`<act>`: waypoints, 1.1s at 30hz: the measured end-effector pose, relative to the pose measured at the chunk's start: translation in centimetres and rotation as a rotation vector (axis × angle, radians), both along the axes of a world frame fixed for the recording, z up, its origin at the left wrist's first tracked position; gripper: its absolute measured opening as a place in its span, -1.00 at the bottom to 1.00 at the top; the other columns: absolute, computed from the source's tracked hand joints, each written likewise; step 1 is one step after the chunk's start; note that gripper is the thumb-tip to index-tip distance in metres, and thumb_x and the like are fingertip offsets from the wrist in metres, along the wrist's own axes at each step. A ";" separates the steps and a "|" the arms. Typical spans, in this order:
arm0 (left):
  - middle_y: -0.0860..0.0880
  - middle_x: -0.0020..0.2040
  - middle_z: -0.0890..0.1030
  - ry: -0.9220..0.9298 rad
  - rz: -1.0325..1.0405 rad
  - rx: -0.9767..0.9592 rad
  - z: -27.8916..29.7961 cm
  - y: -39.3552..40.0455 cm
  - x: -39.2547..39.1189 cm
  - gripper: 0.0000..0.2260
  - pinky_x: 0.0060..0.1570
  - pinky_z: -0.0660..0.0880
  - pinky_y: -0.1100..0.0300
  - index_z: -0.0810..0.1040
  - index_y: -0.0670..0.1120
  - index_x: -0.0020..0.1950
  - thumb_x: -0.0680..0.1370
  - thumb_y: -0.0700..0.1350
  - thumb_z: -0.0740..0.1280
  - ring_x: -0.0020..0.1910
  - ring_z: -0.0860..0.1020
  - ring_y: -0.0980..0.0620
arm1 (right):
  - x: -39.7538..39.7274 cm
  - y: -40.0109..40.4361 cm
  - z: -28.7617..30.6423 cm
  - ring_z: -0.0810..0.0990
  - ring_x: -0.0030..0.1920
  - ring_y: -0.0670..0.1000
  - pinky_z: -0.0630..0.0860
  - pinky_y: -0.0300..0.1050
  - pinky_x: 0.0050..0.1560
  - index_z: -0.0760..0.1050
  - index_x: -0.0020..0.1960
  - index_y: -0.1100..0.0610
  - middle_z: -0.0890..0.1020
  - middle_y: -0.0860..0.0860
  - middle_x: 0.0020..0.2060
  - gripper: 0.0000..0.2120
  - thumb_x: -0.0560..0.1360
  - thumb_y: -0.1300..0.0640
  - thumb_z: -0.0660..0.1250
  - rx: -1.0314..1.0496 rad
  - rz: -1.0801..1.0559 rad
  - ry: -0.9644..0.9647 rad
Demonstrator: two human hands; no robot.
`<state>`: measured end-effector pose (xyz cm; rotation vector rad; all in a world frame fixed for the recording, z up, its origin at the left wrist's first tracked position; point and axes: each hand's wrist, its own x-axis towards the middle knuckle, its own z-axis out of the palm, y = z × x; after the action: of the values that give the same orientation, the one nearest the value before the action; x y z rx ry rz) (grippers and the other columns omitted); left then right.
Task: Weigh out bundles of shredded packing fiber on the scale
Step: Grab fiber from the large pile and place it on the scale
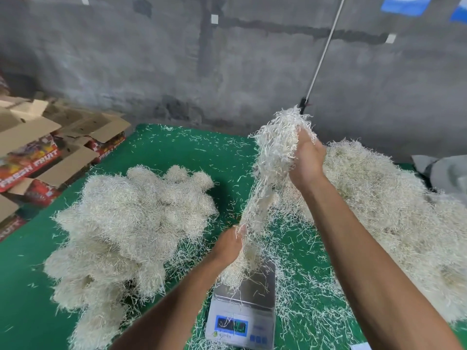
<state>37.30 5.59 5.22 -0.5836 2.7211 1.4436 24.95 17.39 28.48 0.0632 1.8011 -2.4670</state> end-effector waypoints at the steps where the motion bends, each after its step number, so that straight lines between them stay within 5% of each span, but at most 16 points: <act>1: -0.28 0.19 0.57 -0.019 -0.006 -0.002 -0.4 -0.3 0.6 -0.69 -0.25 0.60 0.17 0.44 -0.22 0.41 0.68 -0.27 0.13 -0.21 0.57 0.03 | -0.5 0.5 0.7 0.55 0.00 -0.01 0.56 0.01 0.11 0.35 0.49 0.10 0.54 0.08 0.32 -0.54 0.65 -0.01 0.35 -0.023 -0.015 0.007; 2: -0.27 0.29 0.53 -0.032 -0.008 0.002 -1.0 -0.6 1.0 -0.64 -0.13 0.62 0.13 0.42 -0.19 0.45 0.66 -0.31 0.14 -0.08 0.61 -0.05 | -1.0 0.9 1.2 0.45 -0.19 -0.06 0.57 -0.05 -0.03 0.40 0.36 0.08 0.58 0.04 0.09 -0.65 0.65 -0.02 0.35 -0.016 -0.043 0.003; 4: -0.19 0.48 0.39 -0.033 0.019 -0.007 -1.9 -0.8 1.7 -0.53 0.28 0.49 -0.17 0.35 -0.10 0.53 0.63 -0.36 0.14 0.30 0.50 -0.25 | -1.4 1.7 1.3 0.43 -0.21 -0.07 0.56 0.11 0.23 0.37 0.36 0.12 0.48 -0.03 -0.12 -0.61 0.64 -0.04 0.35 0.011 -0.052 -0.020; 6: -0.14 0.55 0.30 -0.046 0.049 -0.085 -2.2 -1.1 1.8 -0.50 0.49 0.24 -0.17 0.29 -0.09 0.56 0.62 -0.34 0.14 0.50 0.31 -0.21 | -1.2 2.5 0.0 0.54 0.28 0.13 0.24 0.35 0.51 0.30 0.51 0.16 0.52 0.11 0.29 -0.47 0.64 -0.03 0.33 -0.034 -0.004 -0.054; 7: -0.14 0.56 0.28 -0.068 0.060 -0.137 -2.4 -1.3 2.0 -0.52 0.54 0.17 -0.12 0.29 -0.10 0.56 0.63 -0.31 0.16 0.53 0.25 -0.16 | -0.7 2.6 -0.8 0.37 0.50 0.22 0.15 0.38 0.54 0.26 0.58 0.11 0.38 0.15 0.51 -0.43 0.64 -0.02 0.31 -0.061 0.005 -0.090; 10: -0.16 0.47 0.37 -0.110 0.134 -0.227 -2.8 -2.1 2.7 -0.57 0.50 0.24 -0.08 0.35 -0.11 0.50 0.62 -0.18 0.26 0.46 0.31 -0.13 | 0.6 3.0 -3.7 0.12 0.62 0.26 0.04 0.36 0.56 0.14 0.64 0.08 0.16 0.15 0.64 -0.36 0.65 -0.07 0.27 -0.056 -0.026 -0.194; 13: -0.01 0.31 0.42 0.079 0.173 -0.245 -1.6 -1.8 1.9 -0.54 0.41 0.31 -0.03 0.35 -0.02 0.41 0.53 -0.17 0.35 0.30 0.39 -0.02 | 1.5 3.5 -5.7 0.17 0.61 0.25 0.08 0.33 0.56 0.10 0.65 0.08 0.17 0.16 0.64 -0.31 0.64 -0.13 0.27 -0.047 -0.057 -0.232; 15: 0.04 0.38 0.36 0.192 0.081 -0.132 0.1 -0.4 0.4 -0.43 0.44 0.25 -0.05 0.26 0.08 0.46 0.49 -0.09 0.38 0.38 0.34 -0.02 | 1.6 3.4 -6.1 0.19 0.60 0.25 0.11 0.32 0.56 0.08 0.67 0.08 0.19 0.16 0.63 -0.26 0.63 -0.13 0.30 -0.065 -0.060 -0.250; 18: 0.06 0.54 0.20 0.132 -0.130 -0.120 1.4 1.7 -2.1 -0.23 0.45 0.00 -0.13 0.08 0.20 0.54 0.40 0.20 0.36 0.55 0.10 -0.10 | 1.7 3.3 -5.1 0.42 0.47 0.27 0.35 0.32 0.48 0.30 0.58 0.15 0.45 0.22 0.48 -0.37 0.62 -0.11 0.32 -0.133 -0.010 -0.250; 20: -0.04 0.59 0.14 0.027 -0.282 -0.308 2.1 3.4 -3.8 0.02 0.46 -0.16 -0.10 0.02 0.03 0.61 0.32 0.44 0.36 0.58 0.05 -0.11 | 1.9 3.3 -4.0 0.62 0.24 0.23 0.59 0.19 0.20 0.53 0.36 0.19 0.64 0.20 0.25 -0.57 0.66 -0.09 0.26 -0.216 0.058 -0.179; 22: -0.13 0.49 0.36 -0.051 -0.364 -0.427 3.1 5.1 -5.2 0.02 0.51 -0.16 -0.12 0.21 -0.16 0.55 0.33 0.52 0.28 0.50 0.28 -0.15 | 1.7 3.6 -3.1 0.66 0.10 0.19 0.63 0.14 0.13 0.58 0.18 0.18 0.67 0.17 0.12 -0.65 0.67 -0.07 0.21 -0.298 0.107 -0.119; 23: -0.12 0.30 0.53 -0.060 -0.334 -0.391 3.5 5.8 -5.9 -0.18 0.53 0.00 -0.12 0.39 -0.15 0.41 0.40 0.45 0.29 0.37 0.45 -0.15 | 1.5 3.9 -2.8 0.66 0.11 0.20 0.62 0.16 0.19 0.58 0.18 0.18 0.67 0.19 0.13 -0.65 0.67 -0.07 0.22 -0.326 0.126 -0.089; 25: -0.13 0.13 0.58 -0.098 -0.237 -0.155 4.0 6.3 -7.1 -0.57 0.37 0.40 -0.08 0.52 -0.10 0.23 0.58 0.21 0.31 0.18 0.57 -0.15 | 0.9 4.8 -3.0 0.61 0.27 0.26 0.53 0.25 0.33 0.54 0.32 0.24 0.63 0.23 0.26 -0.57 0.65 -0.08 0.27 -0.274 0.093 -0.047; 28: -0.24 0.44 0.40 -0.071 -0.227 0.015 5.3 5.2 -8.9 -0.59 0.22 0.49 0.15 0.33 -0.16 0.52 0.68 -0.08 0.23 0.29 0.48 -0.15 | 0.5 7.6 -5.3 0.38 0.51 0.22 0.34 0.27 0.49 0.24 0.60 0.21 0.35 0.22 0.55 -0.27 0.61 -0.19 0.34 0.196 -0.127 0.062; 31: -0.08 0.22 0.52 0.148 -0.145 0.139 7.7 4.7 -10.2 -0.59 -0.51 0.38 0.42 0.38 -0.12 0.47 0.62 -0.30 0.25 -0.40 0.49 0.26 | 1.2 9.5 -9.7 0.31 0.55 0.10 0.28 0.21 0.52 0.19 0.63 0.08 0.26 0.10 0.61 -0.09 0.49 -0.44 0.33 0.762 0.045 0.220; 33: -0.04 0.12 0.57 0.204 -0.196 0.135 8.3 5.4 -10.6 -0.61 -0.55 0.36 0.43 0.45 -0.05 0.39 0.60 -0.33 0.26 -0.50 0.48 0.30 | 1.6 9.5 -12.4 0.20 0.61 0.15 0.21 0.26 0.54 0.00 0.68 0.09 0.13 0.13 0.66 0.19 0.34 -0.58 0.34 0.811 0.251 0.112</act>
<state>26.74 11.03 13.50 -0.1663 2.7019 1.7001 26.53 26.86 16.07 -0.2352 2.5398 -1.4749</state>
